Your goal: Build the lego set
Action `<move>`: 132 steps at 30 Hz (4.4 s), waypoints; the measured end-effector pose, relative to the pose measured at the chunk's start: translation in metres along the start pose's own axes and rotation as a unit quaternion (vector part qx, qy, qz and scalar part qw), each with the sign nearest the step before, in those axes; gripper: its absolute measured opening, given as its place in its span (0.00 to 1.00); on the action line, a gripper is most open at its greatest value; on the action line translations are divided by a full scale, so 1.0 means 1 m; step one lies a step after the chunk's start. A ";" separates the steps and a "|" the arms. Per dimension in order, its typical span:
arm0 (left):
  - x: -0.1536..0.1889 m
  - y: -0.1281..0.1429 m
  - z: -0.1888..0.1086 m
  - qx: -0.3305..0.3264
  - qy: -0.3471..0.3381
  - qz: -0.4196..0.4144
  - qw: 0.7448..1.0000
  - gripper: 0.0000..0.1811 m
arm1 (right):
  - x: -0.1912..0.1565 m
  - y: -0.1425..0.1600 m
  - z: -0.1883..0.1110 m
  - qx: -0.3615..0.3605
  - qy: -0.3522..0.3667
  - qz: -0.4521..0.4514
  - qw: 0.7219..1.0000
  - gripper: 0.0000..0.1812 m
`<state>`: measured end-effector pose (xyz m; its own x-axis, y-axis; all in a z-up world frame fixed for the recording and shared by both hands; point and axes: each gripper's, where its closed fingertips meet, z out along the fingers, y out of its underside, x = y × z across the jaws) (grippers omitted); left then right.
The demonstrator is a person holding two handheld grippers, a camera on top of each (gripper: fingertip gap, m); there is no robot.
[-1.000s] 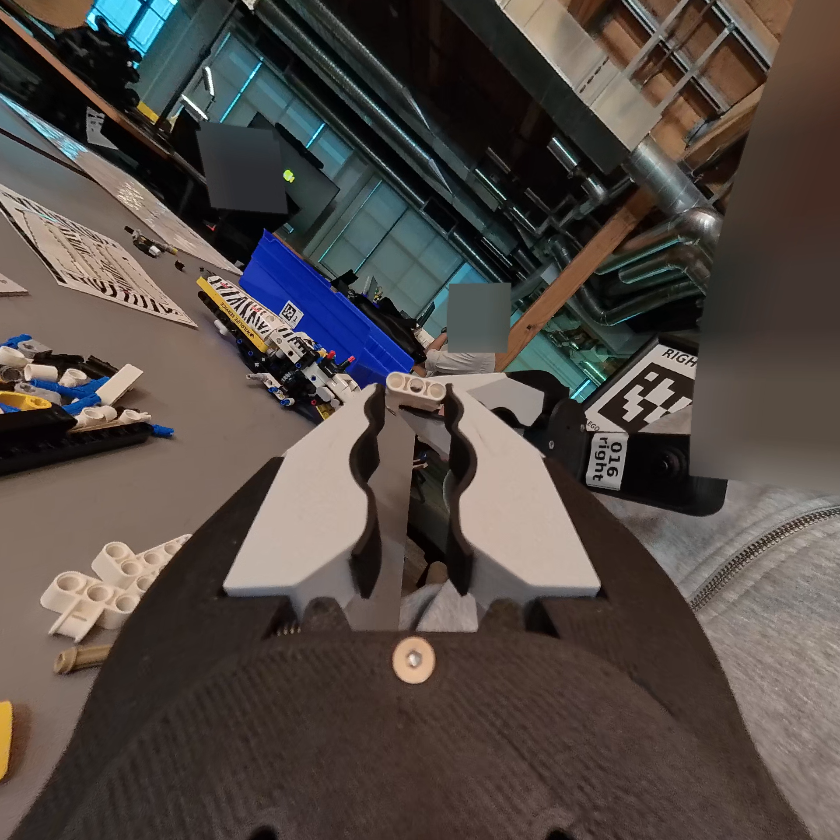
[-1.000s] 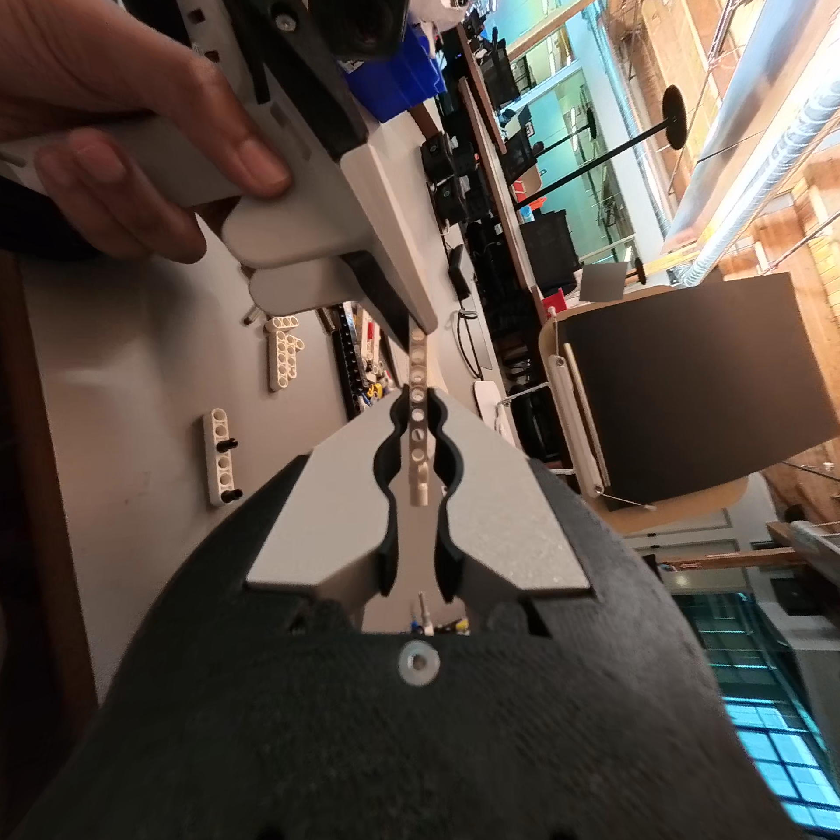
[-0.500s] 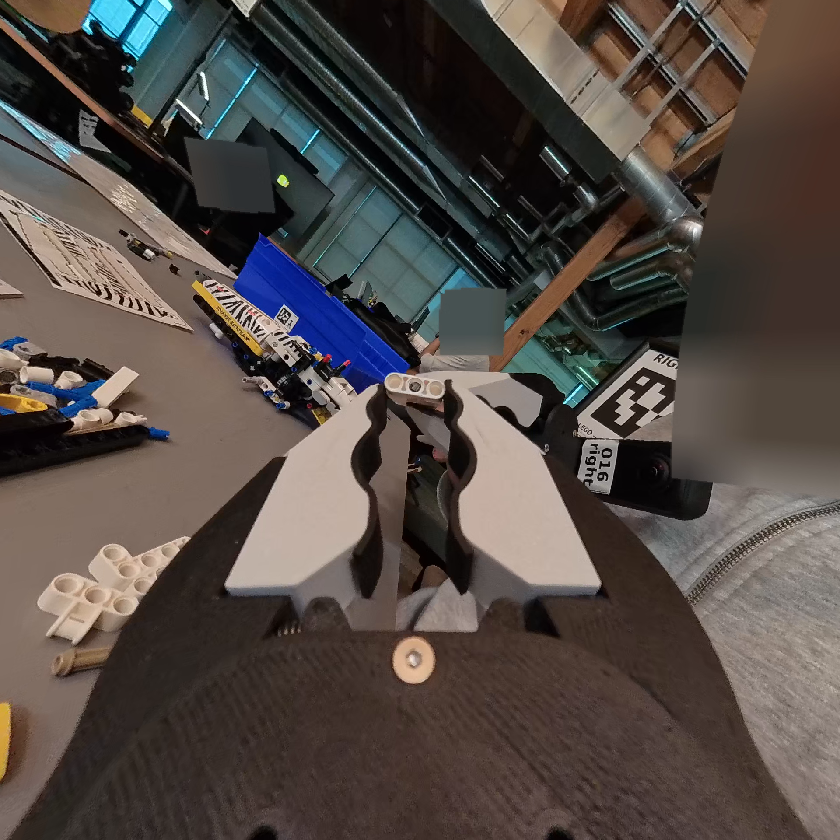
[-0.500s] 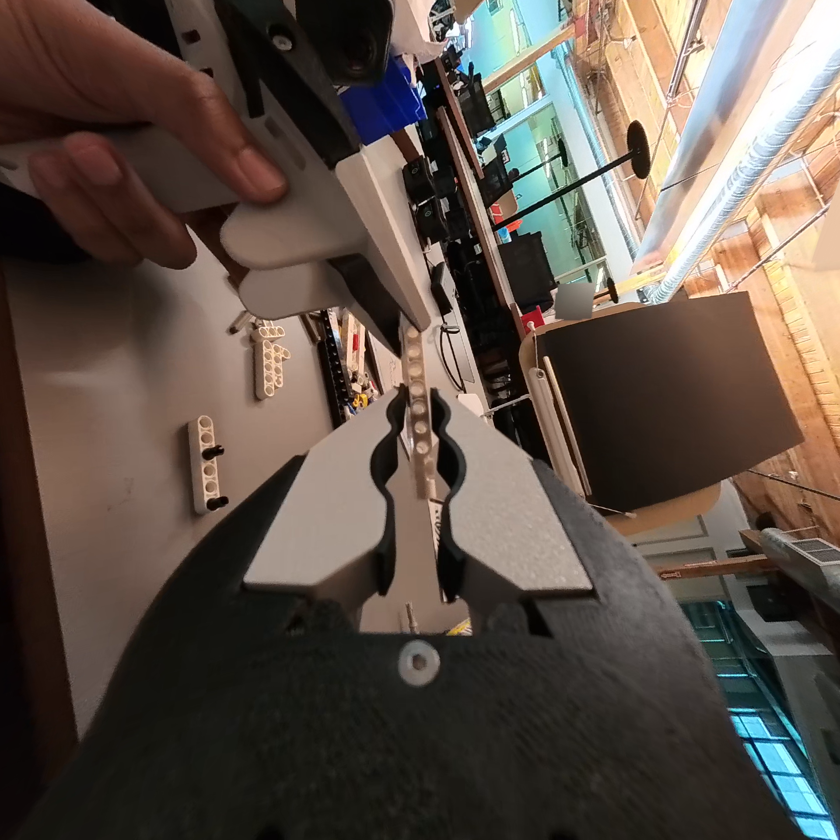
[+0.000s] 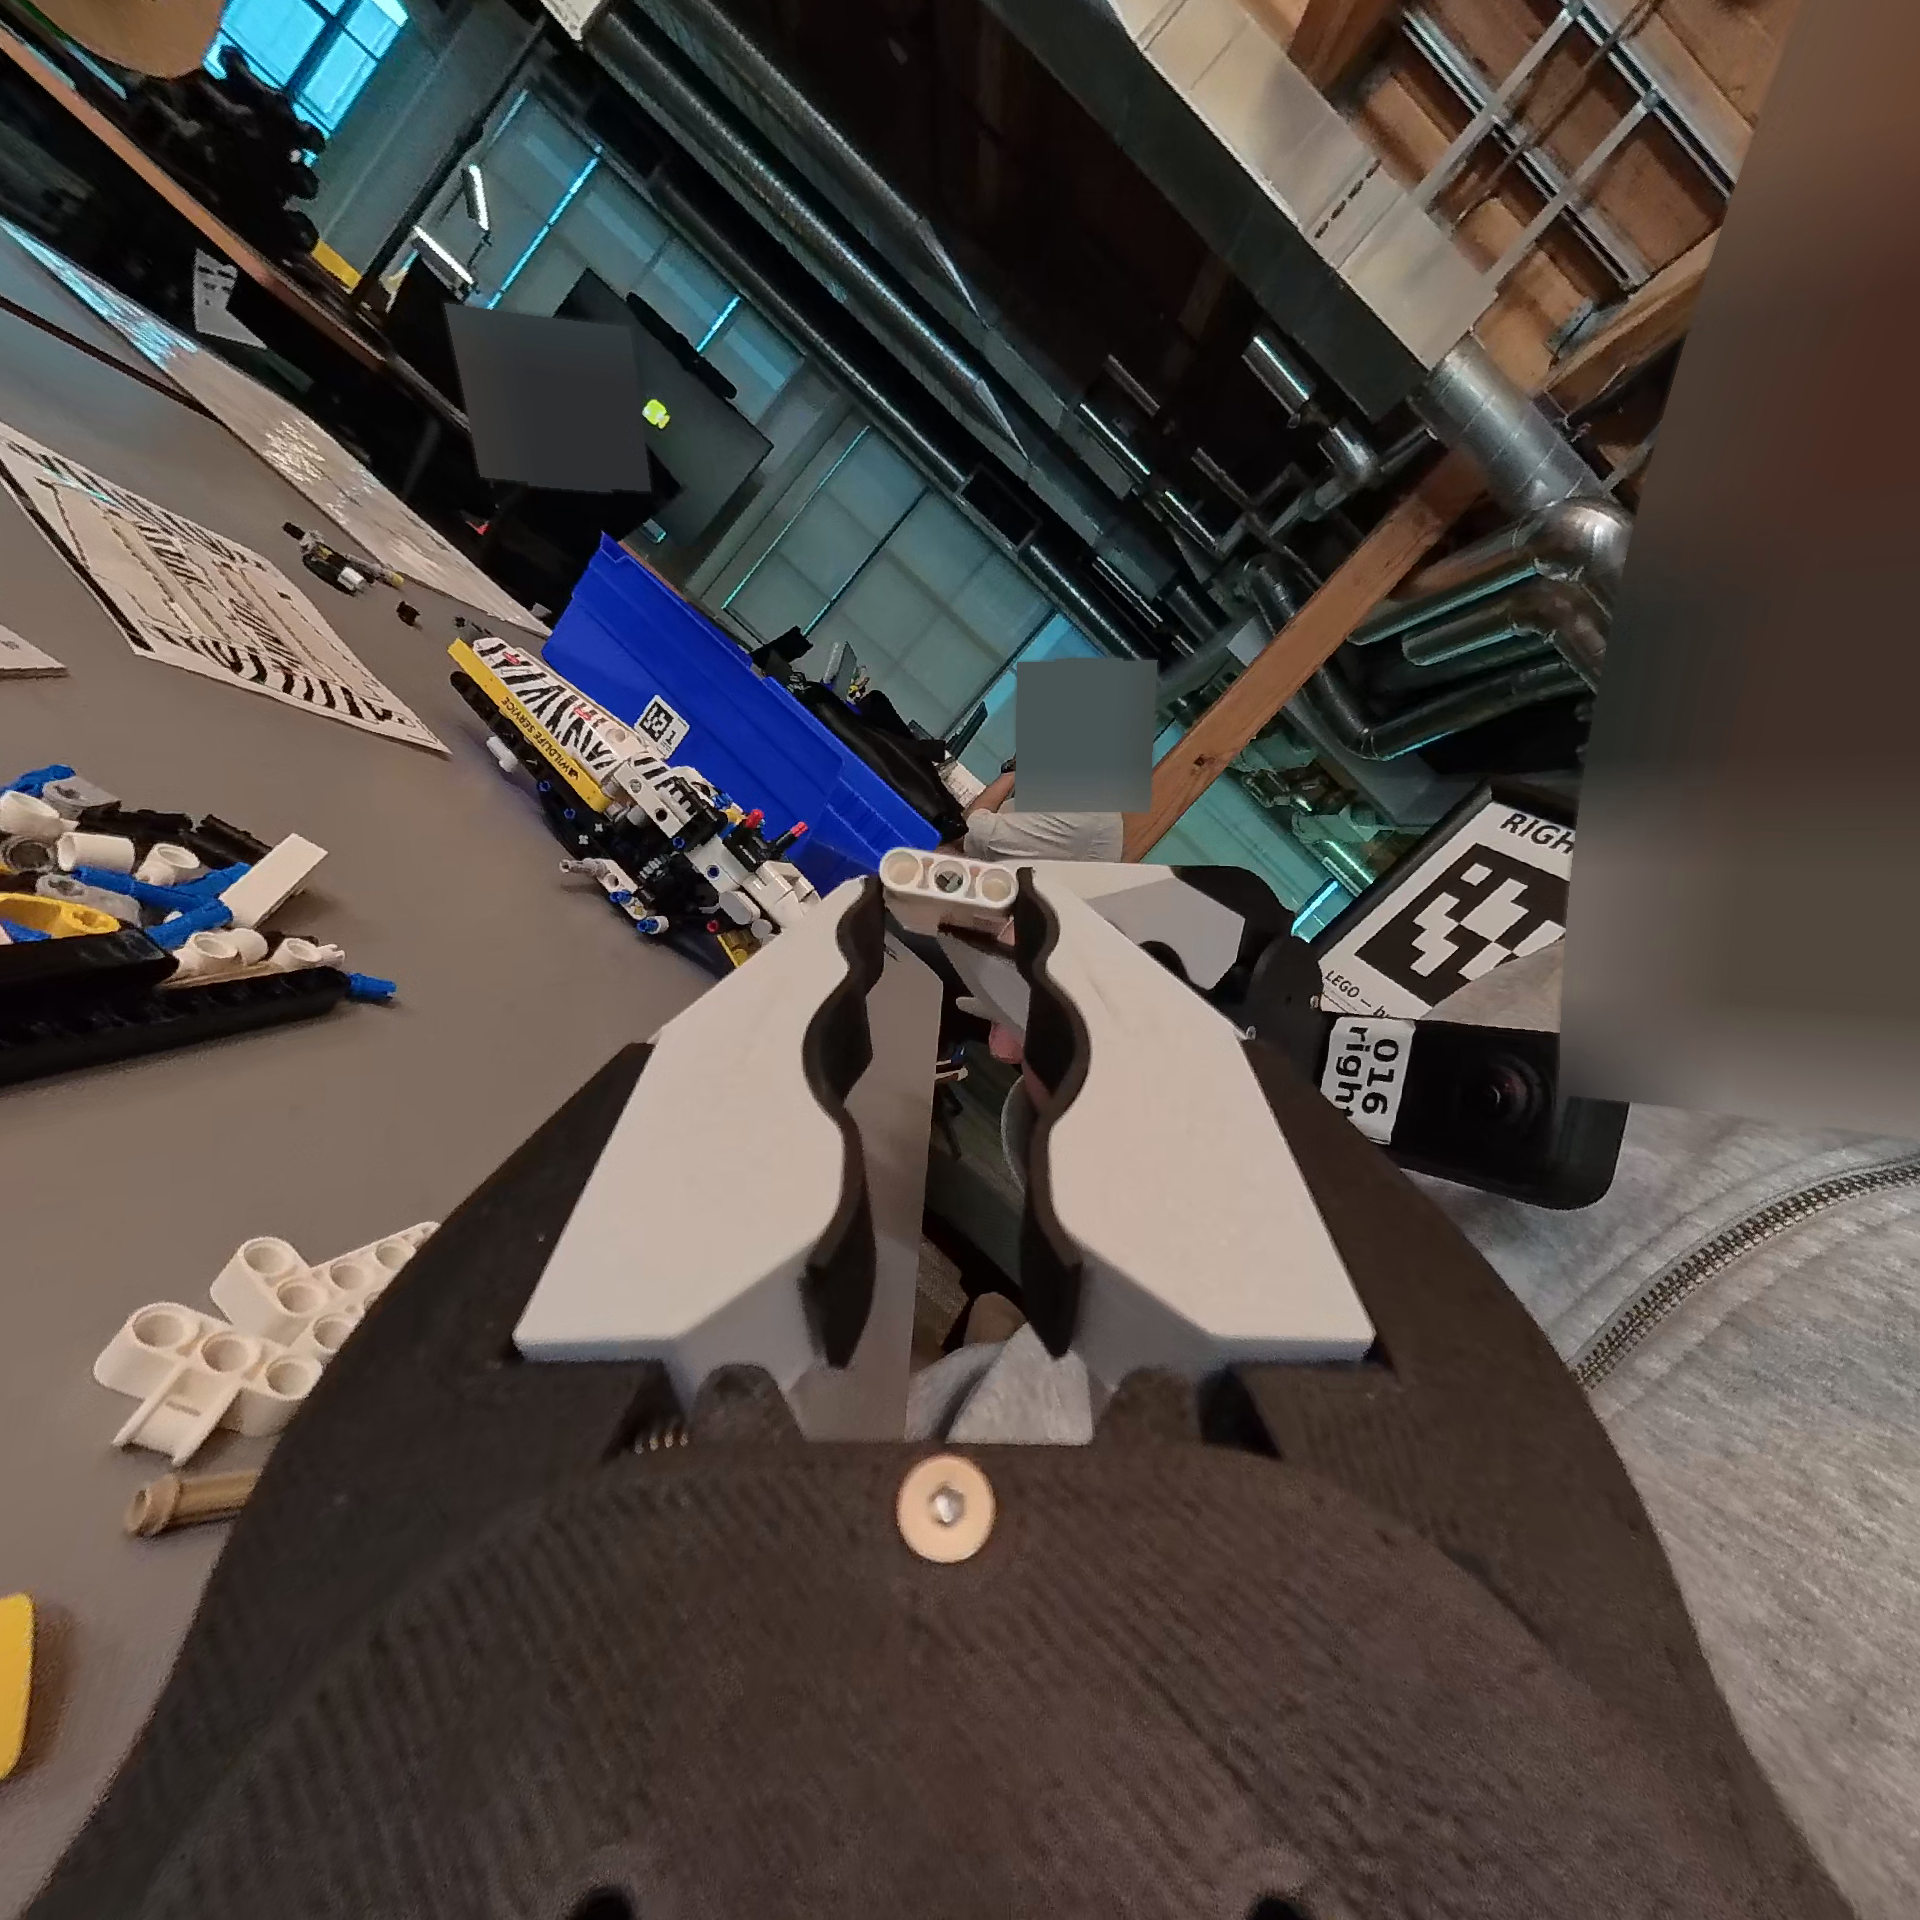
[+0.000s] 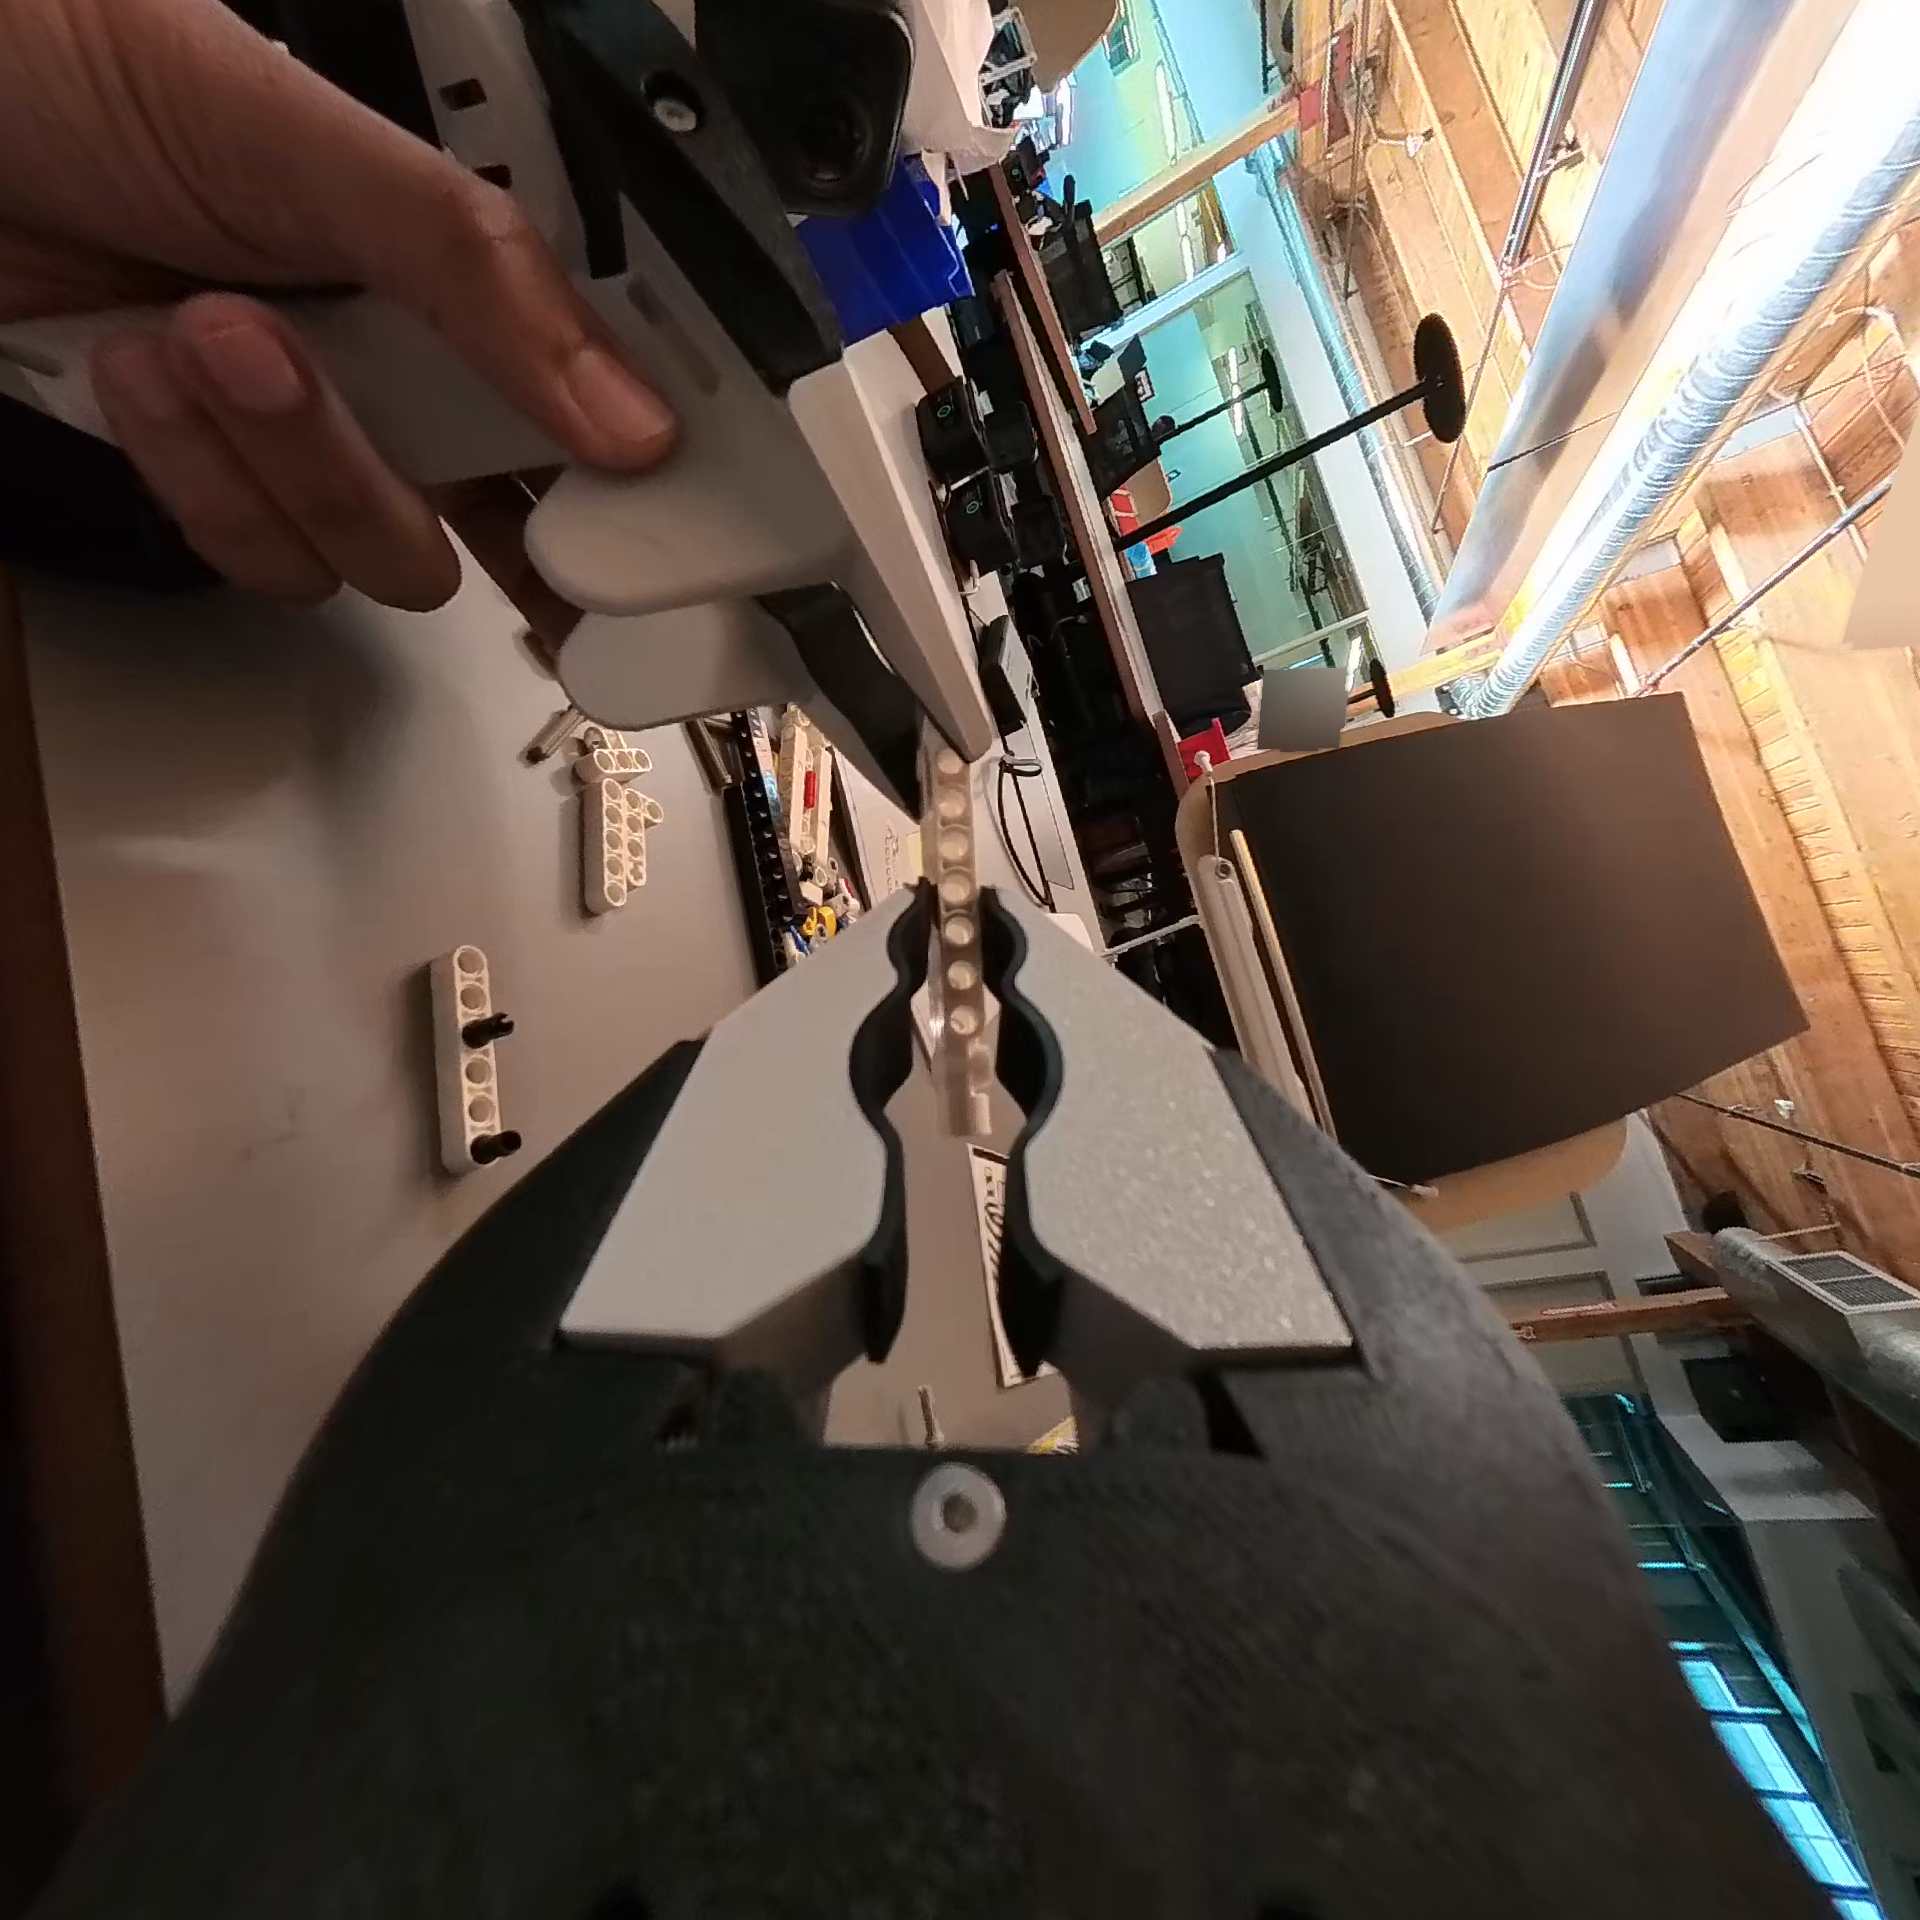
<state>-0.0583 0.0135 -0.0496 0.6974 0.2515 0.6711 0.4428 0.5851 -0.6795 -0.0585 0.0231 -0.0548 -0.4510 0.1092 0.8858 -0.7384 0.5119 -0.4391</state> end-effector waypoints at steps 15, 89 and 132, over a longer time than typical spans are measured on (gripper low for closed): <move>-0.015 0.015 -0.015 -0.077 -0.113 -0.004 0.991 0.15 | -0.044 0.013 -0.019 -0.053 -0.338 0.201 0.918 0.03; -0.007 0.061 -0.008 -0.289 -0.049 0.265 0.919 0.03 | -0.059 0.031 -0.027 -0.020 -0.389 0.340 0.856 0.03; -0.037 0.076 -0.010 -0.357 -0.093 0.261 0.892 0.03 | -0.077 0.051 -0.023 -0.028 -0.386 0.310 0.868 0.03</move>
<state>-0.0448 0.0410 -0.1287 0.8376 0.5084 0.1996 0.3765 -0.2728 -0.8853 -0.0500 0.0605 -0.1425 -0.9710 -0.2139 0.1067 -0.2171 0.6022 -0.7683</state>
